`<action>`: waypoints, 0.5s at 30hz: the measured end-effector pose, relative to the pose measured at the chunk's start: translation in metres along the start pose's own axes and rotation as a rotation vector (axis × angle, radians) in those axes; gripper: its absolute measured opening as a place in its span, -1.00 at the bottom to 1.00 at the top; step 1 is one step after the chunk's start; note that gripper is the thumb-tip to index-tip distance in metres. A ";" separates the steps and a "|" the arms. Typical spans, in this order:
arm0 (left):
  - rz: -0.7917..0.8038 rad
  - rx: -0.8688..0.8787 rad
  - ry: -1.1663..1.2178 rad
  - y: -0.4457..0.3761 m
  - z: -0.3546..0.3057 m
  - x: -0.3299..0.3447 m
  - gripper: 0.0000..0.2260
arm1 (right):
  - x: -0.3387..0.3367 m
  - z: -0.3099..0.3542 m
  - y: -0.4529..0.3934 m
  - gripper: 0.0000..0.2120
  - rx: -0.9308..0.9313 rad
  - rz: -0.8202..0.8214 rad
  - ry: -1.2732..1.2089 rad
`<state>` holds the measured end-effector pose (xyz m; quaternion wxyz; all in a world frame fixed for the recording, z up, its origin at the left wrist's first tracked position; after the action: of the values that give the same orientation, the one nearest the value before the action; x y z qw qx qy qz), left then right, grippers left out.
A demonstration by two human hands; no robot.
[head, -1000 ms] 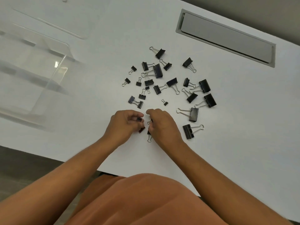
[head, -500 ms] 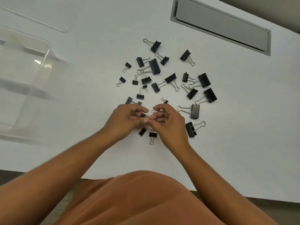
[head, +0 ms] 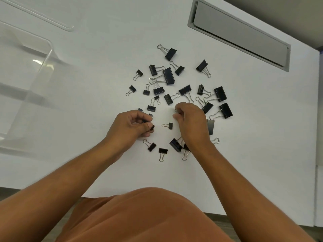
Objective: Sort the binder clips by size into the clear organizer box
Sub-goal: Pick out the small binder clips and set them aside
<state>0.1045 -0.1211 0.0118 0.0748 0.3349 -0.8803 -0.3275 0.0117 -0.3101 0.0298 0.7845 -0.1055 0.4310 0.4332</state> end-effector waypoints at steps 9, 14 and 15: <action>-0.048 -0.019 0.029 0.003 0.003 -0.009 -0.84 | 0.009 0.040 -0.009 -0.77 -0.213 -0.047 -0.120; -0.065 -0.034 0.023 0.007 0.006 -0.015 -0.86 | 0.029 0.048 -0.033 -0.71 -0.250 0.000 0.036; -0.069 -0.035 0.023 0.008 0.007 -0.016 -0.86 | 0.033 0.048 -0.034 -0.70 -0.252 0.020 0.078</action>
<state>0.1099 -0.1028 0.0133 0.0794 0.3672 -0.8615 -0.3417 0.0746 -0.2855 0.0260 0.7431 -0.2159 0.4044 0.4875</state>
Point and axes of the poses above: each hand's wrist, its own y-axis away from the middle knuckle, its own x-axis out of the palm, z = x × y, the point moved 5 cm from there along -y, towards the middle knuckle, and after that the axes turned 14 degrees about -y, right-handed, at the moved point
